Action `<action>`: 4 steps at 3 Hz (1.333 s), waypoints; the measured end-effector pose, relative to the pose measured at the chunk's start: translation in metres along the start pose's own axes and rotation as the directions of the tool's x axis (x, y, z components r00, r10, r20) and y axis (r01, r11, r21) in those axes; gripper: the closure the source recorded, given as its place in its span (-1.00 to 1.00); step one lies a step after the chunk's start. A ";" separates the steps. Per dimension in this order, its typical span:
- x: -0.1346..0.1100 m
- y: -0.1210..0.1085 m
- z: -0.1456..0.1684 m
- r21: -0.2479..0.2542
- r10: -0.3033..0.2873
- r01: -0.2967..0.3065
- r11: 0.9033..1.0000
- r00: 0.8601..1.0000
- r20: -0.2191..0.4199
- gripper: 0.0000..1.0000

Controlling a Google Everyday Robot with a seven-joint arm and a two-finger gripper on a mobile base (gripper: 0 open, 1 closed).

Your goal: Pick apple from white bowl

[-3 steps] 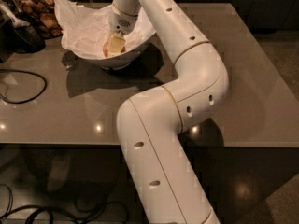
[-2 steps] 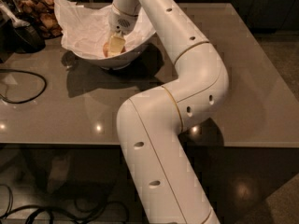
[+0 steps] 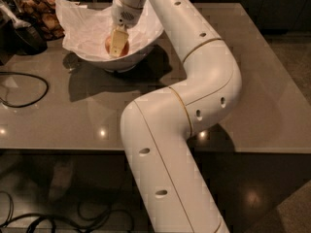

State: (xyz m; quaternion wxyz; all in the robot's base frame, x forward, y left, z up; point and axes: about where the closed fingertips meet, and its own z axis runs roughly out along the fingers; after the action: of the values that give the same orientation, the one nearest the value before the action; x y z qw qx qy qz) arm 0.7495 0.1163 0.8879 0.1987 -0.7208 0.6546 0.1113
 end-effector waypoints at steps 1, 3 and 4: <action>-0.015 0.000 -0.036 0.060 0.003 -0.003 0.998 1.000 0.008 1.00; -0.061 0.028 -0.113 0.116 -0.070 0.058 0.991 0.992 0.103 1.00; -0.096 0.053 -0.150 0.133 -0.147 0.126 0.983 0.975 0.164 1.00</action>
Offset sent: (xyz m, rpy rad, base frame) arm -0.0939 -0.0232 0.0926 0.0422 -0.0900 -0.0351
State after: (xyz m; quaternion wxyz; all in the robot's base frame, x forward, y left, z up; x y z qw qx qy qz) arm 0.6704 0.1346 1.0558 0.3056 -0.7384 0.5891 0.1196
